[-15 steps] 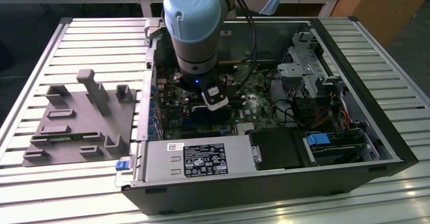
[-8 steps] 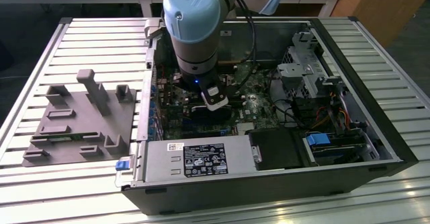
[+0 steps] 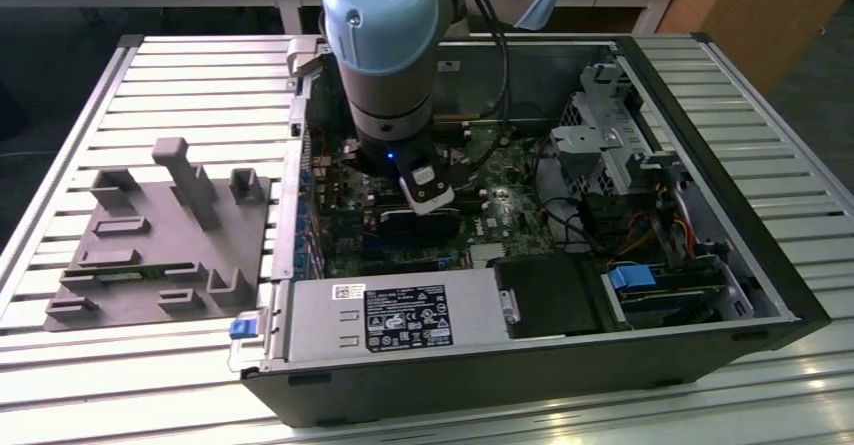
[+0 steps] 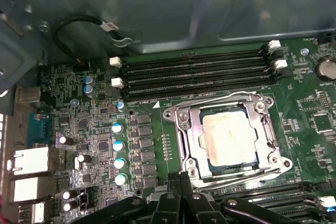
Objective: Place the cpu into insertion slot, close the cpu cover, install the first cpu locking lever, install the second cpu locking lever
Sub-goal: 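Install the second cpu locking lever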
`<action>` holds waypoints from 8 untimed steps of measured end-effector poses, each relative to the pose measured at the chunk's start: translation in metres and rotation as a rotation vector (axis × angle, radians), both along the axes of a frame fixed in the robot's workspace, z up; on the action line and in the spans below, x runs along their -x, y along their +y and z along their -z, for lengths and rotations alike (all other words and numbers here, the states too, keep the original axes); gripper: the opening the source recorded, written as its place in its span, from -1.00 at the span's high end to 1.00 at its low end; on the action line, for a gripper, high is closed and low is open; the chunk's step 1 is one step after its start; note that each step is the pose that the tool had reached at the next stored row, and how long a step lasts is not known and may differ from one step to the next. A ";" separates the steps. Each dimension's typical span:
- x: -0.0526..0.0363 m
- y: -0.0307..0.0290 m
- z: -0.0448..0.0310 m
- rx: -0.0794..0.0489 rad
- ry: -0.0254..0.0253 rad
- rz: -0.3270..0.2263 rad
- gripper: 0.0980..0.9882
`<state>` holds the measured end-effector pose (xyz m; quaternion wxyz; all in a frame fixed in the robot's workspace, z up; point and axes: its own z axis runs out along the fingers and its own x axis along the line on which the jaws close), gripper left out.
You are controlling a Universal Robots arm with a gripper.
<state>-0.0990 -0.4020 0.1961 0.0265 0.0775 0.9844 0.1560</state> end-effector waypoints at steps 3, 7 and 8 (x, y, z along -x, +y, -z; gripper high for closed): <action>0.0000 0.0000 -0.0047 0.000 0.0000 0.000 0.99; 0.0000 0.0000 -0.0107 0.000 -0.0001 0.000 0.99; 0.0000 0.0000 -0.0123 0.000 0.0000 0.000 0.99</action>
